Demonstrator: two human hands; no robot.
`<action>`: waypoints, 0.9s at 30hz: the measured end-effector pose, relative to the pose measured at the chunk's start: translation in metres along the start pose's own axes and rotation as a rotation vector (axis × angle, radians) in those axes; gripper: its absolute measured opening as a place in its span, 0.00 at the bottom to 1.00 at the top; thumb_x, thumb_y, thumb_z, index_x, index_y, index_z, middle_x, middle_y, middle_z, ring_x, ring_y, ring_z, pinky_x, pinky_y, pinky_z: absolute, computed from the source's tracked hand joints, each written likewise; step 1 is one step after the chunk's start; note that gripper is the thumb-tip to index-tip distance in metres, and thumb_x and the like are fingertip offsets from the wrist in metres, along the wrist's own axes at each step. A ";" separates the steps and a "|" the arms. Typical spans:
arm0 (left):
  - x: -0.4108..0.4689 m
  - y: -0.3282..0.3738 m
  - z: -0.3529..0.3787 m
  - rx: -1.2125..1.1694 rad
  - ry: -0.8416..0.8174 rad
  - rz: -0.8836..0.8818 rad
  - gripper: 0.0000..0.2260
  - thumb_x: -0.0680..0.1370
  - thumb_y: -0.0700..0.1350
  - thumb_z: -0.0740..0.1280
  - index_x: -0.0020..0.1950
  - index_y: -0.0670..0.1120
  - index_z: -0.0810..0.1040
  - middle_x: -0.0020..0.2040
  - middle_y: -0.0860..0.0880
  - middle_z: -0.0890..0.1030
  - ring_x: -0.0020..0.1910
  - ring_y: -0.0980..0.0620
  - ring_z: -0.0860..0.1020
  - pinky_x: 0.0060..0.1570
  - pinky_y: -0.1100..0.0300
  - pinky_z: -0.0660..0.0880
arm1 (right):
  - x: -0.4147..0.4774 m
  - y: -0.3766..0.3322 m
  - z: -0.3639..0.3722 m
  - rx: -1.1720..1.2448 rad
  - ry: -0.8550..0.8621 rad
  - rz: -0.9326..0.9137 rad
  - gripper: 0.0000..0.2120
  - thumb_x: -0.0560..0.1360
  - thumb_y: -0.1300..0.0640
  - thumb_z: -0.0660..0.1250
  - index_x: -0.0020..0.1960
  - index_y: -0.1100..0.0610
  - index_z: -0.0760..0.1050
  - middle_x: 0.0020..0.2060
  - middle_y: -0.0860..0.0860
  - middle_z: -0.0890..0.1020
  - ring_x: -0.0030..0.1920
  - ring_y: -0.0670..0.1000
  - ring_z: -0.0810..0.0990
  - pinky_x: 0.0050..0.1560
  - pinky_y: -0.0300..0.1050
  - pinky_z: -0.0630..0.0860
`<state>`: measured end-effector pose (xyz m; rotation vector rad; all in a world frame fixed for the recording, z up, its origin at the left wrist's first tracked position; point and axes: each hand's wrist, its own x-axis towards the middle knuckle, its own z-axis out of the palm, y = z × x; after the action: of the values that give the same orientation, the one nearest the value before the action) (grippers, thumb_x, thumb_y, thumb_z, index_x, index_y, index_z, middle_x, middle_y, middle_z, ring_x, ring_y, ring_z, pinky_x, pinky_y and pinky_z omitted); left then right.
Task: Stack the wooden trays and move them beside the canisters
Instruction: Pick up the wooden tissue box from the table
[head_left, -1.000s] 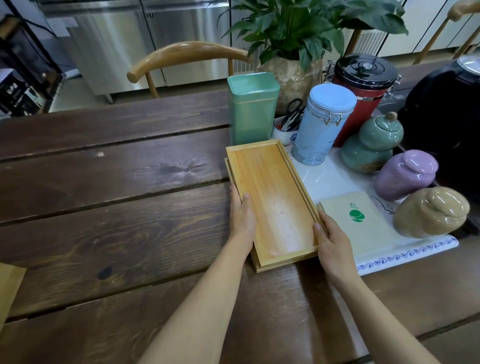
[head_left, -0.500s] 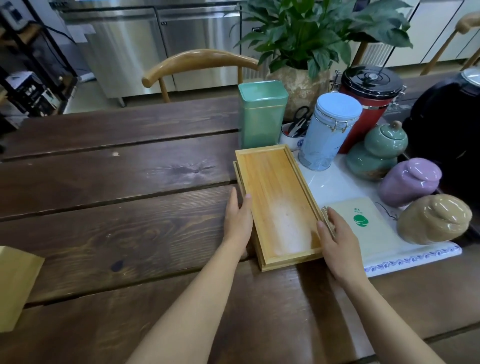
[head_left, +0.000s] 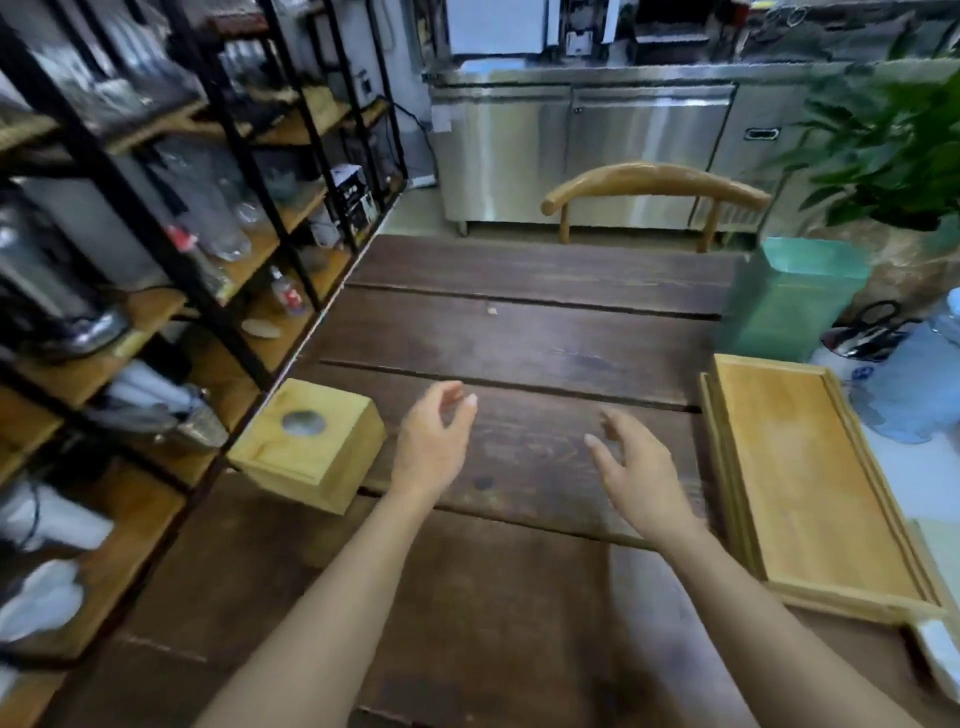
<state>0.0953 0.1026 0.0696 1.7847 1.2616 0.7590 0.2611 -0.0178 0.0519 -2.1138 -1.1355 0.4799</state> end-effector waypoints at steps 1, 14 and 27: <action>0.003 -0.008 -0.021 0.040 0.070 0.000 0.14 0.78 0.46 0.63 0.62 0.42 0.75 0.59 0.45 0.79 0.58 0.49 0.76 0.55 0.63 0.69 | 0.005 -0.015 0.015 0.019 -0.045 -0.015 0.22 0.76 0.54 0.61 0.68 0.61 0.67 0.65 0.58 0.75 0.65 0.56 0.72 0.67 0.52 0.68; 0.024 -0.129 -0.175 -0.012 0.357 -0.480 0.31 0.76 0.52 0.66 0.74 0.42 0.58 0.74 0.42 0.64 0.71 0.42 0.65 0.67 0.48 0.65 | 0.027 -0.156 0.176 0.574 -0.433 0.228 0.35 0.74 0.48 0.65 0.75 0.49 0.50 0.75 0.50 0.58 0.73 0.54 0.60 0.71 0.54 0.61; -0.004 -0.136 -0.146 -0.521 0.277 -0.525 0.30 0.76 0.51 0.66 0.71 0.46 0.54 0.67 0.45 0.69 0.58 0.51 0.69 0.55 0.57 0.67 | 0.008 -0.168 0.190 0.775 -0.600 0.271 0.41 0.68 0.59 0.72 0.71 0.41 0.52 0.69 0.47 0.67 0.67 0.54 0.69 0.67 0.63 0.67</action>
<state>-0.0896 0.1619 0.0239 0.8999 1.4599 0.9343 0.0540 0.1286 0.0386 -1.4516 -0.7545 1.4848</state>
